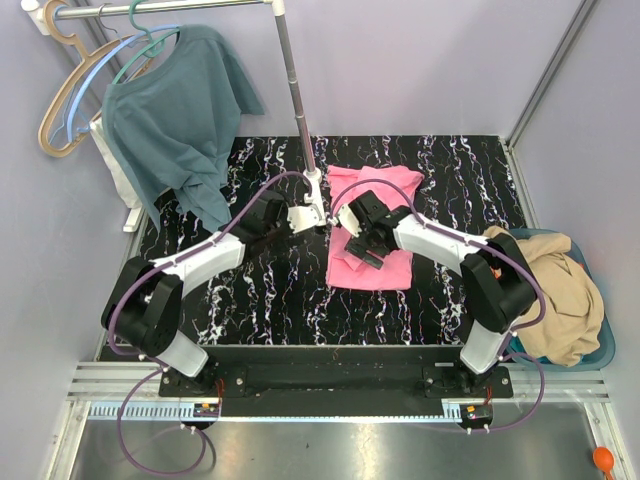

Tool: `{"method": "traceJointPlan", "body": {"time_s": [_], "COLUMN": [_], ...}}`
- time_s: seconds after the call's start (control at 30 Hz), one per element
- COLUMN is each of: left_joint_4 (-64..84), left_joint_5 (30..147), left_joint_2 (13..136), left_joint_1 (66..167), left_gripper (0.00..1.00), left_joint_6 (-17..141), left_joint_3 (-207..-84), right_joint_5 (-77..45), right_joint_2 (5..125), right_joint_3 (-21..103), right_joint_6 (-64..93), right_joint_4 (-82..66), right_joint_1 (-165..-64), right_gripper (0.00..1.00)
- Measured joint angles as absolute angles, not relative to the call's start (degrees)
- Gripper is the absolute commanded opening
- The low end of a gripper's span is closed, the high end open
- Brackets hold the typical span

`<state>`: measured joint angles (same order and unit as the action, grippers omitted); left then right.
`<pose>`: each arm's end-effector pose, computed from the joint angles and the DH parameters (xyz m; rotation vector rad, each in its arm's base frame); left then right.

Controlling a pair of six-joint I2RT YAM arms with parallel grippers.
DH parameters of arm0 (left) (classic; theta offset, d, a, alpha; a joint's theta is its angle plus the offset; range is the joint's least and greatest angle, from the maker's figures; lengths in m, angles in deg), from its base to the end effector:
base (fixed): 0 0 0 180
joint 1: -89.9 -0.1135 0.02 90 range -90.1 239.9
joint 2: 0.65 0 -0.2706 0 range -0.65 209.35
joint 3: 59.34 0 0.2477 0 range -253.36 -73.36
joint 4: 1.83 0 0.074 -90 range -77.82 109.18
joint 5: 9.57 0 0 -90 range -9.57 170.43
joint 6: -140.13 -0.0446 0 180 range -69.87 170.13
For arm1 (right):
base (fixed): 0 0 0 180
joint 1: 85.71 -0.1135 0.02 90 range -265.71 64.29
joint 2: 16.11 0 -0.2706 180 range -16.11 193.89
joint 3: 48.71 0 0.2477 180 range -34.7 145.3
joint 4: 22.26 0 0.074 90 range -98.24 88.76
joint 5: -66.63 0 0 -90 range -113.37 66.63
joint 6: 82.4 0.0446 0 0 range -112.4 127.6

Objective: Fold and stack the t-shirts
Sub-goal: Fold the tshirt

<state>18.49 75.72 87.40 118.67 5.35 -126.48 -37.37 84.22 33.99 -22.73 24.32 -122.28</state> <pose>0.2921 -0.1562 0.2175 1.3418 1.8668 0.2387 0.2920 0.2032 0.1991 -1.4065 2.2650 -0.2935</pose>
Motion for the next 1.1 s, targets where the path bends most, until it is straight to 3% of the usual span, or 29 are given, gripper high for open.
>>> {"method": "traceJointPlan", "body": {"time_s": [1.1], "left_joint_4": [17.6], "left_joint_5": [76.9], "left_joint_2": [87.6], "left_joint_1": [117.4], "left_gripper": [0.99], "left_joint_6": [5.3], "left_joint_3": [-124.3], "right_joint_5": [-39.0], "right_joint_2": [91.0], "right_joint_3": [38.2], "right_joint_6": [-23.0], "right_joint_4": [21.2], "right_joint_1": [-122.3], "right_gripper": [0.87]}}
